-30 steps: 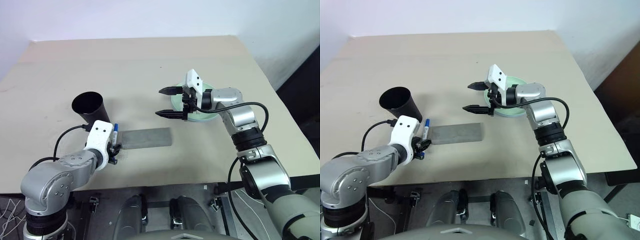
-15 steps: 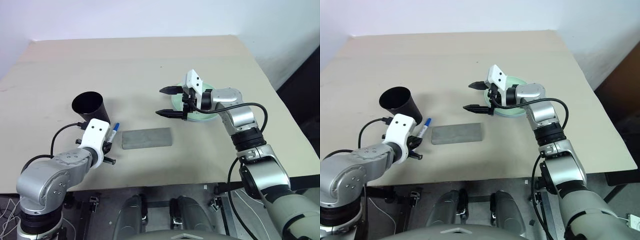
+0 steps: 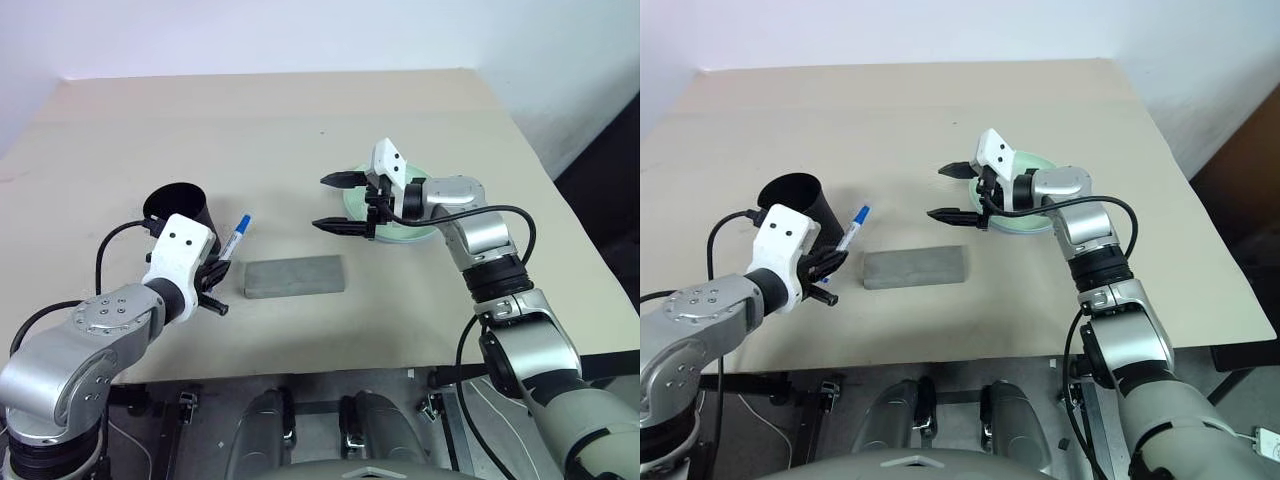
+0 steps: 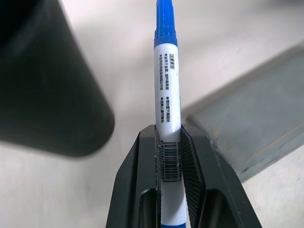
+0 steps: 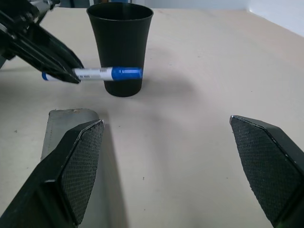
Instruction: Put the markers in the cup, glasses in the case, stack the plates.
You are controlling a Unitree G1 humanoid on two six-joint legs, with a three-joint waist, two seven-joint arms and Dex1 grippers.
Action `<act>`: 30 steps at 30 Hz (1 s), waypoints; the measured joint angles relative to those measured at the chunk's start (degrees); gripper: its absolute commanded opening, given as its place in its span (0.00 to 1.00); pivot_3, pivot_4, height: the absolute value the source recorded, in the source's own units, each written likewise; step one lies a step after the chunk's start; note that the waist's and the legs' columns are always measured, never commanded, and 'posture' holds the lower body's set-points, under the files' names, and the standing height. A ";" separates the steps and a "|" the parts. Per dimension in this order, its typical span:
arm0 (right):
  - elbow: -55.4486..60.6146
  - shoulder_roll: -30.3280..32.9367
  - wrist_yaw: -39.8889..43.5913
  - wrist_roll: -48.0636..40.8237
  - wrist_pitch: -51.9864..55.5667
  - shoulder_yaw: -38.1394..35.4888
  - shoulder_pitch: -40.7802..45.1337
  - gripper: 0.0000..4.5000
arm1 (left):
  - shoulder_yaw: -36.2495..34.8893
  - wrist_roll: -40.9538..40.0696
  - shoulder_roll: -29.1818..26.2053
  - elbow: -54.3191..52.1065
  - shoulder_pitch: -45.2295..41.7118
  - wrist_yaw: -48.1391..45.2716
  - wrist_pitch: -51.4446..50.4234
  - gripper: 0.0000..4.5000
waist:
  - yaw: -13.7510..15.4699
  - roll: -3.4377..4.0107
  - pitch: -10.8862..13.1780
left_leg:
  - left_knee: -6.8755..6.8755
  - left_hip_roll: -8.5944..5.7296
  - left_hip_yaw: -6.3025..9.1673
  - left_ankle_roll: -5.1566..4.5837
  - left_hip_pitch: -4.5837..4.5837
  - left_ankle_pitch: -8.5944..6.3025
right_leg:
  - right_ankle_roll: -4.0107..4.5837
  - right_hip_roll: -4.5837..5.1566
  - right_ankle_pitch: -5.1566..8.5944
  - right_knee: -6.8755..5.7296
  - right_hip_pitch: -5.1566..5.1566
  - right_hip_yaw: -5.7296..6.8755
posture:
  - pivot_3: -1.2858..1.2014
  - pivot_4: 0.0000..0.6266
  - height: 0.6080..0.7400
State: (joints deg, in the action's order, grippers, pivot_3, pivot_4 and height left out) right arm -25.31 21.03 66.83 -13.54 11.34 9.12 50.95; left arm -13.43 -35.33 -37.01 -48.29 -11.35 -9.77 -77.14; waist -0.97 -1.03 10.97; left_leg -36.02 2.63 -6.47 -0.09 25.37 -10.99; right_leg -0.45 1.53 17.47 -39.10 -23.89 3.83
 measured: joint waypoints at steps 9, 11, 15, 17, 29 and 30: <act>0.28 0.33 -0.69 -0.06 0.22 -0.16 -0.06 1.00 | 1.17 7.05 3.93 1.09 1.72 -4.84 26.59 0.07 | 0.02 0.01 0.01 | 0.03 0.00 -0.01 -0.10 0.05 0.05 | 0.00 0.01 0.00 0.02 -0.05 0.00 | 0.52 0.24 0.81; 0.49 0.36 -0.87 -0.25 0.56 -0.64 -0.06 1.00 | 1.12 8.55 6.62 2.91 1.76 -5.34 32.86 0.07 | 0.08 0.01 0.01 | 0.02 0.01 -0.01 -0.12 0.05 0.06 | 0.00 -0.01 0.00 0.02 -0.05 0.01 | 0.52 0.24 0.81; 1.32 0.49 -1.02 -1.18 2.66 -1.13 -0.11 1.00 | 0.65 9.53 9.14 7.83 -0.45 -6.66 41.25 0.07 | 0.15 0.00 0.00 | -0.01 0.01 -0.01 -0.15 0.07 0.08 | -0.01 -0.02 -0.01 0.01 -0.05 0.01 | 0.52 0.24 0.81; 2.81 0.68 -0.80 -1.61 4.02 -1.15 -0.36 1.00 | -0.52 9.60 9.97 10.37 -2.86 -7.85 45.84 0.07 | 0.20 0.01 0.01 | -0.01 0.00 -0.03 -0.19 0.09 0.07 | -0.03 -0.02 -0.02 0.01 -0.05 0.01 | 0.52 0.24 0.81; 7.32 1.56 -1.94 -2.64 6.02 -1.41 -3.35 1.00 | -9.60 2.21 8.81 20.66 -7.51 -15.22 56.25 0.07 | 0.04 0.00 0.01 | -0.06 0.03 -0.09 -0.24 0.05 0.07 | -0.09 -0.09 -0.02 -0.05 -0.03 0.01 | 0.52 0.24 0.81; 7.38 1.54 -2.15 -2.64 6.06 -1.40 -3.37 1.00 | -10.61 2.19 8.37 21.43 -7.26 -15.39 56.56 0.07 | 0.07 0.00 0.01 | -0.06 0.03 -0.09 -0.24 0.05 0.07 | -0.09 -0.09 -0.02 -0.05 -0.03 0.01 | 0.52 0.24 0.81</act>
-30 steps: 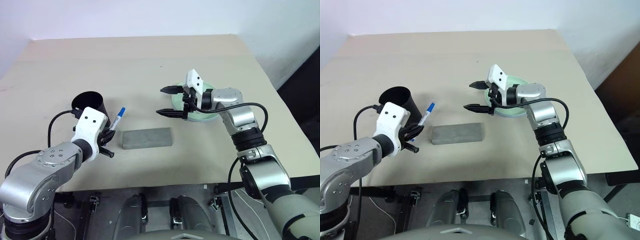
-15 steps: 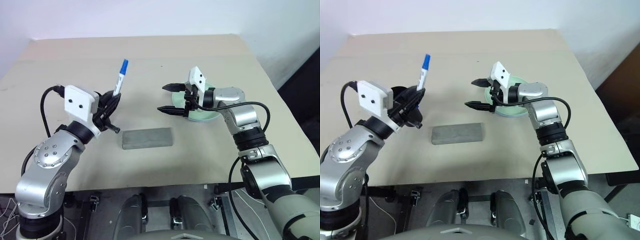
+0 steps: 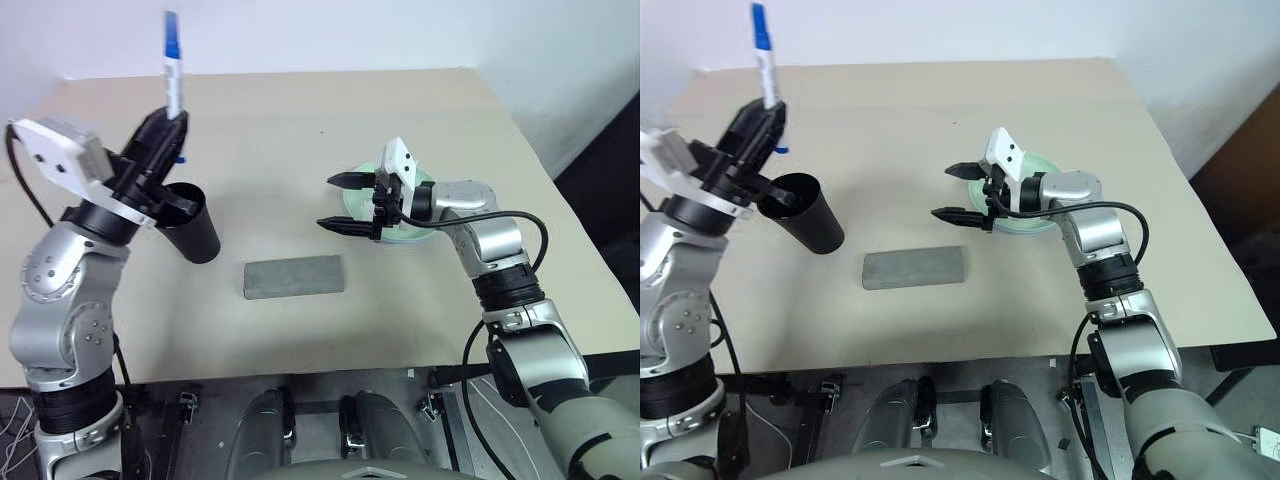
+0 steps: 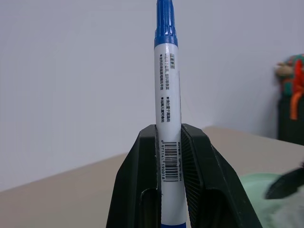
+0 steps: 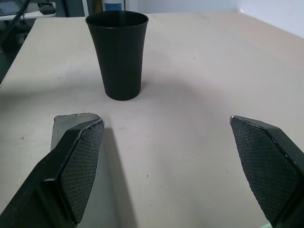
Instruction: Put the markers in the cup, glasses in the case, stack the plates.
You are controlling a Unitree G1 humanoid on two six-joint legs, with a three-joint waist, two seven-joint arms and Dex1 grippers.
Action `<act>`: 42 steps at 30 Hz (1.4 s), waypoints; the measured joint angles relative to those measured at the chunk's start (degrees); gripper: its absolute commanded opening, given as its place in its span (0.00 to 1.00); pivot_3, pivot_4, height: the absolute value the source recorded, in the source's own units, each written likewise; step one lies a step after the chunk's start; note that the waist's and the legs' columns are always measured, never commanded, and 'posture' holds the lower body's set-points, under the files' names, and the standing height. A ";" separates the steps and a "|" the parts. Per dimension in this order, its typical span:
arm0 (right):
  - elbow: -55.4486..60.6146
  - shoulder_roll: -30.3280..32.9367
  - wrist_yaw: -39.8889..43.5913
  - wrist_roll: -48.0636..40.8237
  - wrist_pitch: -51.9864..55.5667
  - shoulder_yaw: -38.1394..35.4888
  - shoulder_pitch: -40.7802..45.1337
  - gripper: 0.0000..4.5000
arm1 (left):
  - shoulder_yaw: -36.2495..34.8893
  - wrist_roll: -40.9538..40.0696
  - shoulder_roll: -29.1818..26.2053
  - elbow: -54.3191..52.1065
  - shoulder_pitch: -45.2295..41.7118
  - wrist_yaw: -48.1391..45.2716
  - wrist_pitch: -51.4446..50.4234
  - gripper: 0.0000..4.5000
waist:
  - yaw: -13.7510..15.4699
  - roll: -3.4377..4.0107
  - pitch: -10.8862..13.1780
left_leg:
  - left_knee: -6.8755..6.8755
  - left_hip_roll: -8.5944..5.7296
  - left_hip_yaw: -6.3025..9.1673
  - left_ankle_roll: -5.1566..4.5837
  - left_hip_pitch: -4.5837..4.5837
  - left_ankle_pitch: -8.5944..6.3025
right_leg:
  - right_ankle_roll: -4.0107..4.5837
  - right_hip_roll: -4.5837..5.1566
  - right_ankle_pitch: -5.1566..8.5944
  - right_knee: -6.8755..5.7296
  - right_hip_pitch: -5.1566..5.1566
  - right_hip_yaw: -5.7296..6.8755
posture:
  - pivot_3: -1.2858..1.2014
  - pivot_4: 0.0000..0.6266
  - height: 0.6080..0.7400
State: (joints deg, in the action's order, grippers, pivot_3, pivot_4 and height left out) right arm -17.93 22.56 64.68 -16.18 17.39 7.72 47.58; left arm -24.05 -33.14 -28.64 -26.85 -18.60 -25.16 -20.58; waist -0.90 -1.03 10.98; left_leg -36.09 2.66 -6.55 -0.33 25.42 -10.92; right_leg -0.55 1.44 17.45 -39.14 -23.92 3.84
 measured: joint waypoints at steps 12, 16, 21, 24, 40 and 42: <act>0.44 -0.15 -0.47 0.01 -0.12 0.09 -0.43 1.00 | -2.67 1.06 -4.63 8.54 4.92 -6.55 6.39 0.07 | 0.06 -0.01 0.01 | 0.02 0.00 -0.01 0.02 0.00 -0.01 | 0.02 0.05 0.00 0.02 0.00 0.00 | 0.52 0.24 0.81; 1.61 0.26 -0.08 -0.46 0.96 0.08 -0.44 1.00 | -2.66 1.55 -4.77 11.68 4.96 -7.39 8.38 0.07 | 0.06 -0.01 0.01 | 0.06 0.00 -0.01 0.01 0.03 -0.01 | 0.02 0.04 0.01 0.02 -0.06 0.00 | 0.52 0.24 0.81; 2.47 0.88 0.13 -0.94 1.20 0.08 -0.46 1.00 | -2.43 2.61 -4.82 13.82 6.15 -8.68 10.31 0.07 | -0.02 -0.01 0.01 | 0.05 0.01 -0.01 0.01 0.02 -0.01 | 0.02 0.05 0.01 0.02 -0.06 0.00 | 0.52 0.24 0.81; 2.49 0.98 0.05 -0.94 1.36 0.08 -0.52 1.00 | -2.21 2.85 -4.81 14.92 6.30 -8.67 11.04 0.07 | -0.01 -0.01 0.01 | 0.05 0.01 -0.01 0.02 0.02 -0.01 | 0.02 0.05 0.01 0.02 -0.06 0.00 | 0.52 0.24 0.81; 2.49 1.02 -0.21 -0.84 1.15 0.10 -0.62 1.00 | -0.62 2.57 -3.50 15.71 7.75 -8.99 9.97 0.07 | 0.00 -0.01 0.01 | 0.05 0.01 -0.01 0.01 0.03 -0.01 | 0.02 0.06 0.01 0.02 -0.07 0.00 | 0.52 0.24 0.81; 2.49 1.02 -0.22 -0.81 1.01 0.11 -0.64 1.00 | -0.08 2.66 -3.11 16.27 7.75 -8.91 9.97 0.07 | 0.00 -0.01 0.01 | 0.04 0.01 -0.01 0.01 0.03 -0.01 | 0.02 0.06 0.01 0.02 -0.07 0.00 | 0.52 0.24 0.81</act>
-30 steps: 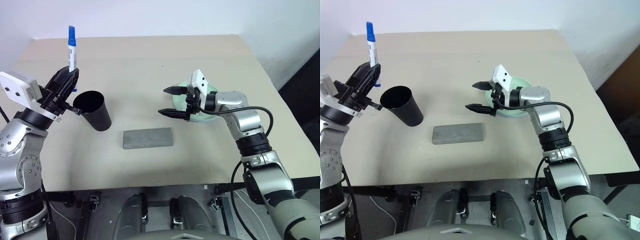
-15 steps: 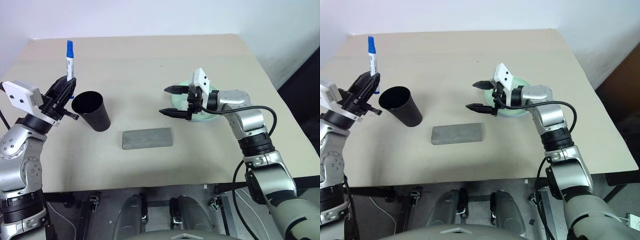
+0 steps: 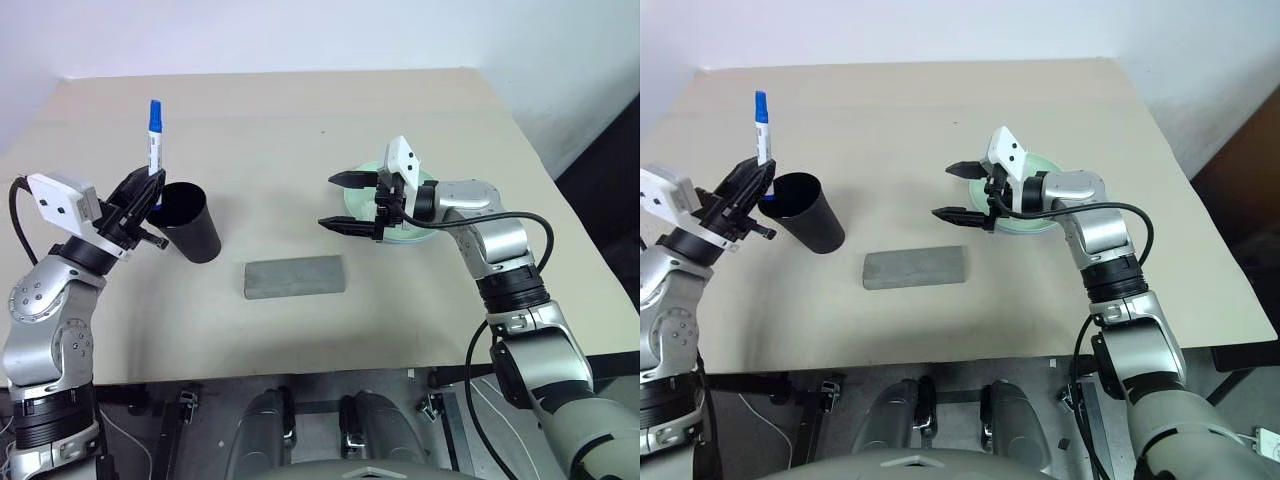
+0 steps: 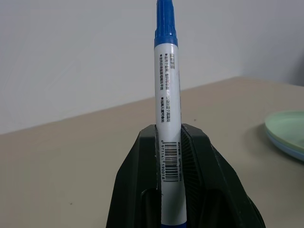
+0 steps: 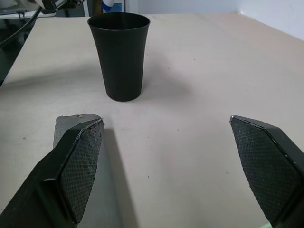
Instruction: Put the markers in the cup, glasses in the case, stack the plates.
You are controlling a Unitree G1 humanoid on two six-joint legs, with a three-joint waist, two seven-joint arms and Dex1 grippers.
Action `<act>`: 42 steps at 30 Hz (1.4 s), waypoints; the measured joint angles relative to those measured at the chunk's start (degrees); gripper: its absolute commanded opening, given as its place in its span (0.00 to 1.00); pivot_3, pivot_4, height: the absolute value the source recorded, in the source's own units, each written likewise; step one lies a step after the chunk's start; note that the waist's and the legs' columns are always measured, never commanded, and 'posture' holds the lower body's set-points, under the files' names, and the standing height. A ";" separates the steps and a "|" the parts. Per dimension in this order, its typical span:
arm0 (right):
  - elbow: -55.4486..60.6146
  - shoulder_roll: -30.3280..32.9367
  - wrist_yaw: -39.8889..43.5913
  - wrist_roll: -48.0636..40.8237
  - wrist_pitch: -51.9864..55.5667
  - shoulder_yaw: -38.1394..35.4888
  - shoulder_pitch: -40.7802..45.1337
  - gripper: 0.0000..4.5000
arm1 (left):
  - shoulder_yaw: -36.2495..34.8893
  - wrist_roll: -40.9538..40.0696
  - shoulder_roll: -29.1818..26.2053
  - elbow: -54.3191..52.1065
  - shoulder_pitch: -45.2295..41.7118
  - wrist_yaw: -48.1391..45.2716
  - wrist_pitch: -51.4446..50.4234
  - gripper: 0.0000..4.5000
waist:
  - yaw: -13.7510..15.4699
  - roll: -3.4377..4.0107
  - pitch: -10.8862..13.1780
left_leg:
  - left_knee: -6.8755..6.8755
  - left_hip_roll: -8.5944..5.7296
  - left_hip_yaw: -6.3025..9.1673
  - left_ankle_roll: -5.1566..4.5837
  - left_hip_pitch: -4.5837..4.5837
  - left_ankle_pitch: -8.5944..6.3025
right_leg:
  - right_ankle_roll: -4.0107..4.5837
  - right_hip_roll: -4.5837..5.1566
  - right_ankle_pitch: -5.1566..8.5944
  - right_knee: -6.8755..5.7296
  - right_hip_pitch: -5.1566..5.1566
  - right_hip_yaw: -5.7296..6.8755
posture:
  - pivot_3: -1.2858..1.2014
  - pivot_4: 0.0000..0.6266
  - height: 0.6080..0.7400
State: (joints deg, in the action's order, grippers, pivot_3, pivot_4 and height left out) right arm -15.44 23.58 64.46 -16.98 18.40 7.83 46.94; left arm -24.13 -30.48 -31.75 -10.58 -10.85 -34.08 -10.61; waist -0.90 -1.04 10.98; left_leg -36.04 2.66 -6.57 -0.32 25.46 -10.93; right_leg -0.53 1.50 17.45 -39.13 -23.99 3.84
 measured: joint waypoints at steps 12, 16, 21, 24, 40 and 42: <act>0.00 0.02 -0.02 0.86 -0.36 0.10 -0.04 1.00 | 1.04 1.20 1.05 1.59 -0.10 0.54 0.83 0.07 | 0.00 0.00 0.00 | 0.00 0.00 0.00 0.00 0.00 0.00 | 0.00 -0.01 0.00 0.00 0.00 0.00 | 0.52 0.24 0.81; 0.00 0.02 0.02 1.08 -0.63 0.16 -0.04 1.00 | 1.49 1.56 1.40 2.20 -0.10 0.44 1.13 0.07 | 0.01 0.00 0.00 | -0.01 0.00 0.00 0.00 0.00 0.00 | 0.00 -0.01 0.00 -0.01 0.00 0.00 | 0.52 0.24 0.81; -0.01 0.02 0.05 1.11 -1.37 0.16 -0.04 1.00 | 1.92 1.70 1.71 2.65 -0.10 0.37 1.23 0.07 | 0.01 0.00 0.00 | -0.01 0.00 0.00 0.00 0.00 0.00 | 0.00 -0.01 0.00 0.00 0.00 0.00 | 0.52 0.24 0.81; -0.12 0.05 0.04 1.60 -2.05 0.32 -0.04 1.00 | 1.94 2.24 1.71 2.81 -0.10 0.38 1.72 0.07 | 0.00 0.00 0.00 | -0.01 0.00 0.00 0.00 0.00 0.00 | 0.00 -0.01 0.00 -0.01 0.00 0.00 | 0.52 0.24 0.81; -0.61 0.04 0.08 3.00 -3.77 0.61 -0.09 1.00 | 2.05 3.20 1.71 4.17 -0.10 -0.27 3.59 0.07 | 0.01 0.00 0.00 | -0.02 0.00 0.00 -0.01 0.00 0.00 | -0.01 -0.01 0.00 -0.02 0.01 0.00 | 0.52 0.24 0.81; -0.61 0.04 0.08 3.11 -3.77 0.61 -0.17 1.00 | 2.06 3.52 1.71 4.37 -0.07 -0.33 3.63 0.07 | 0.00 0.00 0.00 | -0.02 0.00 0.00 -0.01 0.00 0.00 | -0.01 -0.01 0.00 -0.02 0.01 0.00 | 0.52 0.24 0.81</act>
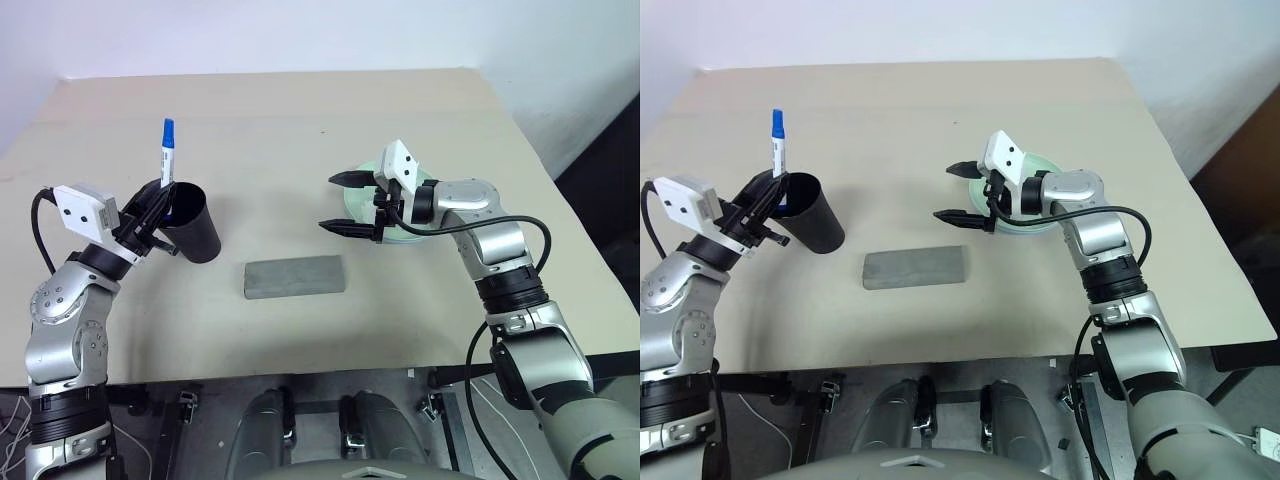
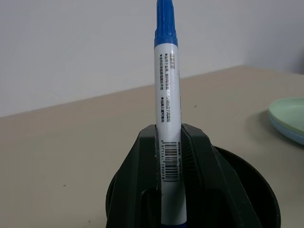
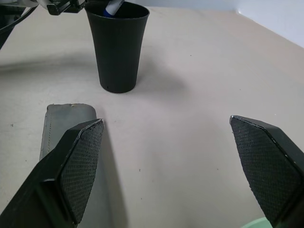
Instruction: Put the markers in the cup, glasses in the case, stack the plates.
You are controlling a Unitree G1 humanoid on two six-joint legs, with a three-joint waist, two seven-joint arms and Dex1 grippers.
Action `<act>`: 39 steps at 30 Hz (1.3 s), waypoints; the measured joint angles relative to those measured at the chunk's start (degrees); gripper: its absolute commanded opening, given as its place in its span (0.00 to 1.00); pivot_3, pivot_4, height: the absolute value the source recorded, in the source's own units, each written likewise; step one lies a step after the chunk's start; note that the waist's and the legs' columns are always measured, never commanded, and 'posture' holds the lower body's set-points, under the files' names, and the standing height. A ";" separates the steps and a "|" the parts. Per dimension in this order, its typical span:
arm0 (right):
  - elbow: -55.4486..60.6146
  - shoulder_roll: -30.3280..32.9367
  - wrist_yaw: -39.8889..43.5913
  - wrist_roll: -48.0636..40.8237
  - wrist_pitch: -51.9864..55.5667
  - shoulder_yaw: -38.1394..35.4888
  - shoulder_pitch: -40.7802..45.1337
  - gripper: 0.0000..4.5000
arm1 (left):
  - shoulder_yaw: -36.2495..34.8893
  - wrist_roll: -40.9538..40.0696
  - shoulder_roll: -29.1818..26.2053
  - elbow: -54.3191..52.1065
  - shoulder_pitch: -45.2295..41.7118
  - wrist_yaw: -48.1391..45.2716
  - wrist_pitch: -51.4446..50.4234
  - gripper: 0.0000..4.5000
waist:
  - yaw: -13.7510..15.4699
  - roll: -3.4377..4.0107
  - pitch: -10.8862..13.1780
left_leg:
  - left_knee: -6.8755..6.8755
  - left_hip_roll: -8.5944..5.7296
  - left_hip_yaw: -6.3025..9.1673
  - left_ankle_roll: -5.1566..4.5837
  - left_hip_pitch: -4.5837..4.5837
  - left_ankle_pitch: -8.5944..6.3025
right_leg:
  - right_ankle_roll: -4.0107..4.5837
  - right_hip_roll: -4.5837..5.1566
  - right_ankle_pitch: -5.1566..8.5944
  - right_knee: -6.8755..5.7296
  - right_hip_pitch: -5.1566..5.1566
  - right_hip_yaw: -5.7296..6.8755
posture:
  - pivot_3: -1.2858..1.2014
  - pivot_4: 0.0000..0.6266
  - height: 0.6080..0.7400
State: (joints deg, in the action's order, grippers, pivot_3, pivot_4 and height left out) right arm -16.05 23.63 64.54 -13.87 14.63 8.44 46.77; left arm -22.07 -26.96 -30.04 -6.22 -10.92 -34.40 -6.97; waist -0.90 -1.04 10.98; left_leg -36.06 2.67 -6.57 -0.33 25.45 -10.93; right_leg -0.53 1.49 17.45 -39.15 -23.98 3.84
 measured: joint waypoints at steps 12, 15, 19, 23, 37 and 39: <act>0.00 -0.01 -0.04 0.14 -0.06 0.00 -0.30 1.00 | 0.00 0.21 0.00 0.50 0.00 -0.27 0.18 0.27 | 0.00 0.00 0.00 | -0.01 0.00 0.00 0.00 0.00 0.00 | 0.00 0.00 0.00 -0.01 0.00 0.00 | 0.52 0.24 0.81; 0.00 -0.01 -0.04 0.15 -0.08 0.00 -0.29 1.00 | 0.00 0.23 0.00 0.62 0.01 -0.27 0.31 0.50 | 0.00 0.00 0.00 | -0.02 0.00 -0.01 0.00 0.00 0.00 | 0.00 0.00 0.00 -0.02 0.00 0.00 | 0.52 0.24 0.81; -0.09 -0.01 -0.05 0.23 -0.26 0.00 -0.29 1.00 | 0.00 0.21 0.00 0.62 0.01 -0.37 0.54 0.81 | 0.00 0.00 0.00 | -0.02 0.00 0.00 0.00 0.00 0.00 | 0.00 0.00 0.00 -0.02 0.00 0.00 | 0.52 0.24 0.81; -0.18 -0.01 -0.04 0.24 -0.36 0.00 -0.29 1.00 | 0.00 0.10 0.01 0.60 0.02 -0.43 1.01 0.99 | 0.01 0.00 0.00 | -0.02 0.00 0.00 0.00 0.00 0.00 | 0.00 0.00 0.00 -0.02 0.00 0.00 | 0.52 0.24 0.81; -1.21 -0.06 -0.05 0.26 -0.97 0.00 -0.29 1.00 | -0.04 -0.23 0.01 0.49 0.15 -0.39 1.05 0.99 | 0.00 0.00 0.00 | -0.04 0.00 0.00 0.00 0.00 0.00 | 0.00 0.00 0.00 -0.03 0.01 0.00 | 0.52 0.24 0.81; -1.21 -0.06 -0.05 0.25 -1.01 0.00 -0.29 1.00 | -0.28 -1.29 0.01 0.07 0.15 -0.35 0.81 0.99 | 0.00 0.00 0.00 | -0.04 0.00 0.00 0.00 0.00 0.00 | 0.00 0.00 0.00 -0.03 0.01 0.00 | 0.52 0.24 0.81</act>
State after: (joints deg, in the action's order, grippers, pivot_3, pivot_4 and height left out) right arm -17.26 23.57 64.49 -13.62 13.62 8.44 46.48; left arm -22.35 -28.25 -30.03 -6.15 -10.77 -34.76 -6.16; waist -0.90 -1.04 10.98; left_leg -36.10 2.67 -6.57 -0.33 25.45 -10.92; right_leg -0.54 1.49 17.45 -39.18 -23.97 3.85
